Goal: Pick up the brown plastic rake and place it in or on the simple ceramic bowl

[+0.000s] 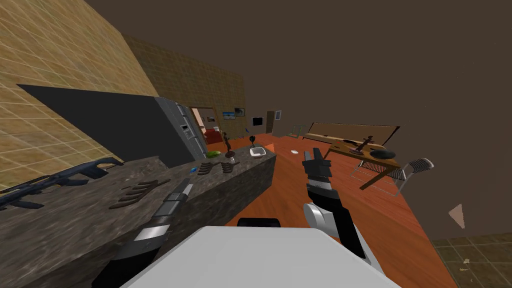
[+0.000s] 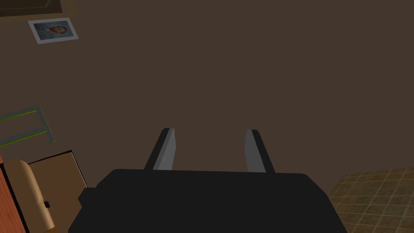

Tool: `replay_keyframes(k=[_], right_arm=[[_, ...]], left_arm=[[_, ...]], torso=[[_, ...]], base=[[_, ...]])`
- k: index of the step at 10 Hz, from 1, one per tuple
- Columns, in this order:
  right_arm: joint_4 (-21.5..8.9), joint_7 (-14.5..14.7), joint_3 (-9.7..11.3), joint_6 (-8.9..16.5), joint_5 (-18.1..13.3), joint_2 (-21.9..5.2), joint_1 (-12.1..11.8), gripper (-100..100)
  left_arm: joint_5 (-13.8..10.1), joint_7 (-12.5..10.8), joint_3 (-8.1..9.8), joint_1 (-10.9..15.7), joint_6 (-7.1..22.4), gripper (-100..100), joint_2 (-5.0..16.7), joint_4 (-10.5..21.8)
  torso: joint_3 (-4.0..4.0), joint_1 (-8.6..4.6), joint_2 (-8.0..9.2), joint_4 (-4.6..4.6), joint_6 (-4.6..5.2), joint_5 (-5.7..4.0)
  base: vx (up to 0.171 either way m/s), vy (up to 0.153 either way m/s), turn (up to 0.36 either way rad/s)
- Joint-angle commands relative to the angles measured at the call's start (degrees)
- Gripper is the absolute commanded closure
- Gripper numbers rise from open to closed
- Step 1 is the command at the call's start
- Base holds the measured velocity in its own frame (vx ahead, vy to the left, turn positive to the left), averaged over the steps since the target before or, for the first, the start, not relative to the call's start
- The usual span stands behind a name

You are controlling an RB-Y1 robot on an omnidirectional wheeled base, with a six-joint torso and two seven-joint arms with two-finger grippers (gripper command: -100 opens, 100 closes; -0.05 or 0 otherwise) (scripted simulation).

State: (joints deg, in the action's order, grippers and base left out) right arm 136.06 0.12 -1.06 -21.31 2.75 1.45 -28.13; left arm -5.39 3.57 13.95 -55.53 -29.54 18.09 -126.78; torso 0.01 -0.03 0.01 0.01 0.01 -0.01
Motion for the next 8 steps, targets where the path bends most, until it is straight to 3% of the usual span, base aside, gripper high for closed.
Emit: replay_keyframes(k=[1, 5, 8], right_arm=[[0.0, 0.0, 0.0, 0.0, 0.0, 0.0, 0.0, 0], [0.0, 0.0, 0.0, 0.0, 0.0, 0.0, 0.0, 0], [0.0, 0.0, 0.0, 0.0, 0.0, 0.0, 0.0, 0]], left_arm=[[-1.0, 0.3, 1.40, -2.9, 1.0, -100, 1.2, 1.0], [-4.5, 0.8, 4.29, -10.2, 4.7, -100, 4.2, 3.8], [-5.5, 0.8, 4.86, -11.8, 5.7, -100, 5.0, 4.5]], torso=[[0.00, 0.00, 0.00, 0.00, 0.00, 0.00], [-0.11, 0.01, -0.18, -0.04, 0.03, 0.00], [-0.07, 0.05, -0.13, -0.03, 0.00, 0.01]], base=[[0.019, -0.033, -0.286], [0.051, -0.028, -0.338], [0.036, -0.007, -0.104]])
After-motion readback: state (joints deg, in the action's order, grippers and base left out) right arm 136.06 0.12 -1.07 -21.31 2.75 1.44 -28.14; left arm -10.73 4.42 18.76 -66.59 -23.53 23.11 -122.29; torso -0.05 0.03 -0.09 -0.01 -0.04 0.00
